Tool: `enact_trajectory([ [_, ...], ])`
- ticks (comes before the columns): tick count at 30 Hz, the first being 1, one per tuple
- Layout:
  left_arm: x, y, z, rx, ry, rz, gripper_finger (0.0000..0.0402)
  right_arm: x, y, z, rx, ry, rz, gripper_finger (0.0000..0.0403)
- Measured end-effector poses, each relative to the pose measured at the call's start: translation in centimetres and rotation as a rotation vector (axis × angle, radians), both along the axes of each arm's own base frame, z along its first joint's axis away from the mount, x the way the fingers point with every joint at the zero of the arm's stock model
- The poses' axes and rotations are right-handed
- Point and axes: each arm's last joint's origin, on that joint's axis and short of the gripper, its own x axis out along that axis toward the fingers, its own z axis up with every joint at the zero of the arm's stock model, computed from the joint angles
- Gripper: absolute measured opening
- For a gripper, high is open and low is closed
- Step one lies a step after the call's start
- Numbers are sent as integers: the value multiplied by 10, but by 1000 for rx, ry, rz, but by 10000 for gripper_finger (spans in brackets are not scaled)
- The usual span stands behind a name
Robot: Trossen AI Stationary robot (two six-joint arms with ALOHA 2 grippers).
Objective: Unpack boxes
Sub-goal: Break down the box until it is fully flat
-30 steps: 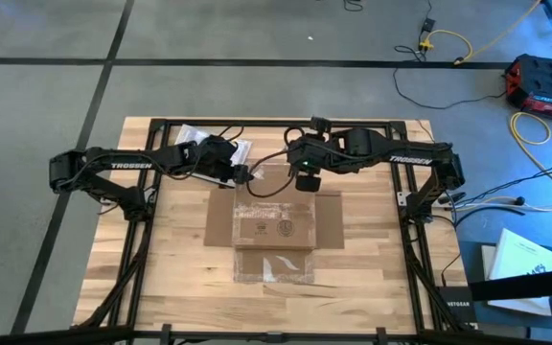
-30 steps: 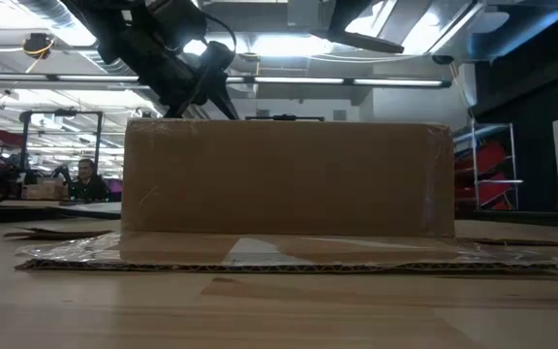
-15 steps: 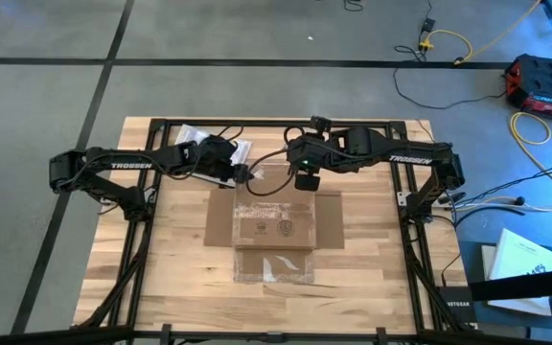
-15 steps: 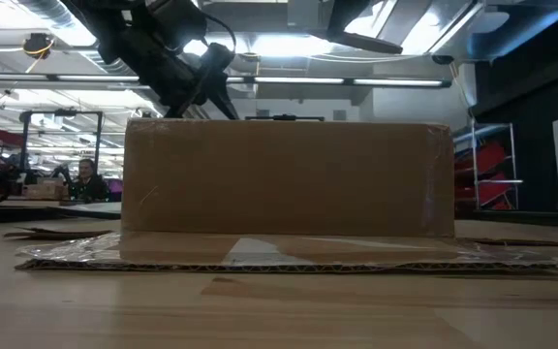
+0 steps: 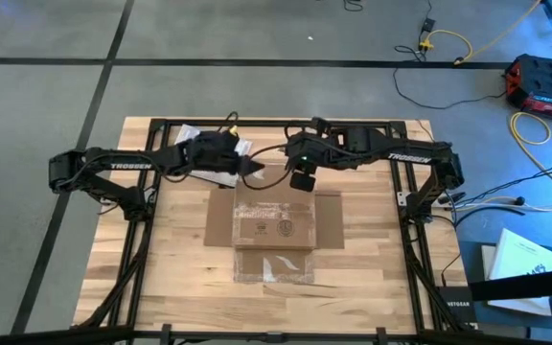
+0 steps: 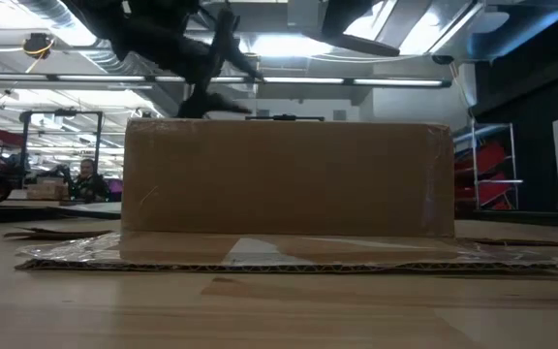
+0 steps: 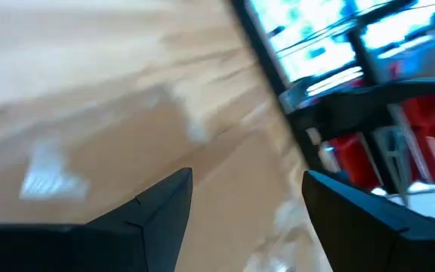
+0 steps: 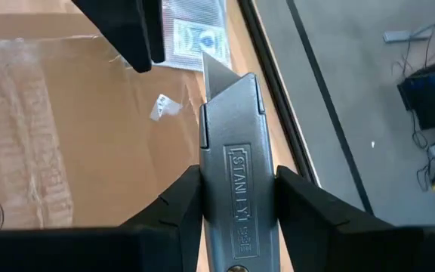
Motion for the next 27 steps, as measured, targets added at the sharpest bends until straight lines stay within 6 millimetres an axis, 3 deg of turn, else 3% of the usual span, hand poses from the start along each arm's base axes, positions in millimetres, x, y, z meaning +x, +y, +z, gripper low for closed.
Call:
enact_trajectory([
  [6, 2, 2, 6, 136, -35, -42, 239, -1, -7, 0, 21, -22, -74, 122],
  [22, -5, -2, -9, 89, 135, -64, 239, 11, -7, 9, 73, -241, -168, 122],
  [27, -7, -2, -13, 73, 178, -67, 239, 4, -5, 18, 138, -290, -154, 122],
])
